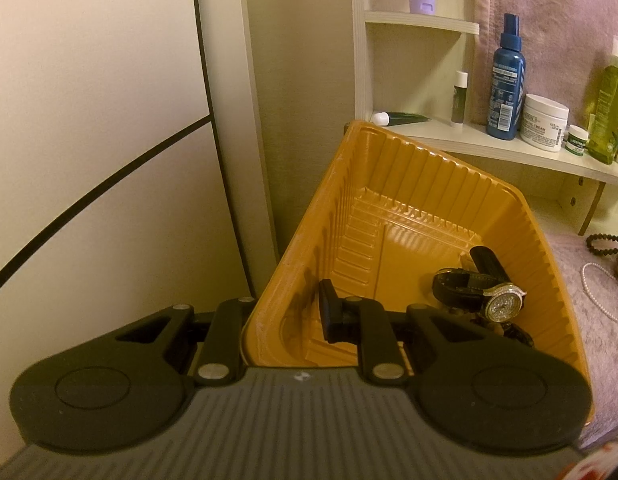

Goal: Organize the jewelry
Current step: 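Lift the dark bead strands high off the towel with the right gripper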

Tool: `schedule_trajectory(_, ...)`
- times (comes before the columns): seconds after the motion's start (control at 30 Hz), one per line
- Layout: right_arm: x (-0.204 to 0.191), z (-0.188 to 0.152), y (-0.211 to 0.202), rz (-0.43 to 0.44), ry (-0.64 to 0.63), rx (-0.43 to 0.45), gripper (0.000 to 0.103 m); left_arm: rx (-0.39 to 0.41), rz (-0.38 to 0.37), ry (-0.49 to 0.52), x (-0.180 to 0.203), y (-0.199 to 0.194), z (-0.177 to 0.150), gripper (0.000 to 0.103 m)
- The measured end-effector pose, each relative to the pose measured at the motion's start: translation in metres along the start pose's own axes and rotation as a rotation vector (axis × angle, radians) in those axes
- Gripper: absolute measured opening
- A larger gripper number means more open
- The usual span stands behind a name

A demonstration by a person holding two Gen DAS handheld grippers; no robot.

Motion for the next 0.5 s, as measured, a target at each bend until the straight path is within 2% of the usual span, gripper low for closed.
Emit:
schedule_trajectory(0.3, -0.042, 0.060, -0.020, 0.010, -0.094, 0.100, 0.006, -0.001, -0.004, -0.003, 0.000, -0.001, 0.000, 0.017)
schedule_trajectory(0.5, -0.067, 0.099, -0.031, 0.023, -0.146, 0.124, 0.006, -0.001, -0.005, -0.003, 0.000, -0.001, 0.000, 0.017)
Point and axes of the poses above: each gripper's, at about its wrist camera, not at the fingertips, and y roughly the way its jaws point, x to its right, z to its top, the point moved 6 cm from there along y, roughly the way its jaws point, and after that the axes turned 1 degree about z, right-handed, at the moved point
